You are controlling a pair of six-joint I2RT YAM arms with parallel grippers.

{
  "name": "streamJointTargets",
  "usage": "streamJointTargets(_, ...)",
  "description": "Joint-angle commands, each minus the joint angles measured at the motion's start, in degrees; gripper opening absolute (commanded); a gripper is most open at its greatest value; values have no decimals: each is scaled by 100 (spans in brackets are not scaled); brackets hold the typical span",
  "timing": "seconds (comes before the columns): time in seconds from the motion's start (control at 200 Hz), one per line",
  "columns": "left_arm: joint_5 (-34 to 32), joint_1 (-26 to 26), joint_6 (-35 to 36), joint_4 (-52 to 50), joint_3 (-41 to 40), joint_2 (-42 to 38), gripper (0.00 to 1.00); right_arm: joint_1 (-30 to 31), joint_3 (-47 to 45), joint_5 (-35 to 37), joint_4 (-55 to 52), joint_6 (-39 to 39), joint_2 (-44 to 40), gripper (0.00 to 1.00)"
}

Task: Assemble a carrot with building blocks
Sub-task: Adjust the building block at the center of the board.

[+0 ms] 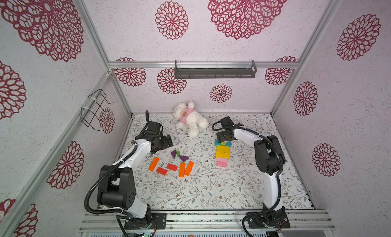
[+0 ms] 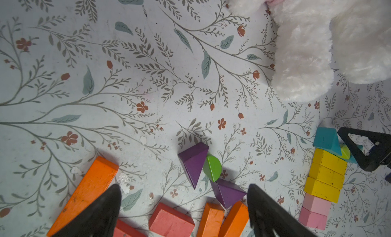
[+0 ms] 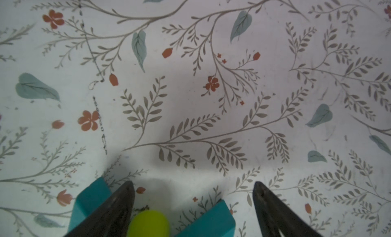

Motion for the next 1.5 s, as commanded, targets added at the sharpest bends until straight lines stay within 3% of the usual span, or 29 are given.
streamJointTargets(0.0,49,21,57,72,132,16,95,-46,85,6,-90,-53,-68,89)
streamJointTargets(1.496,98,22,22,90,121,-13,95,-55,-209,84,-117,-123,-327,87)
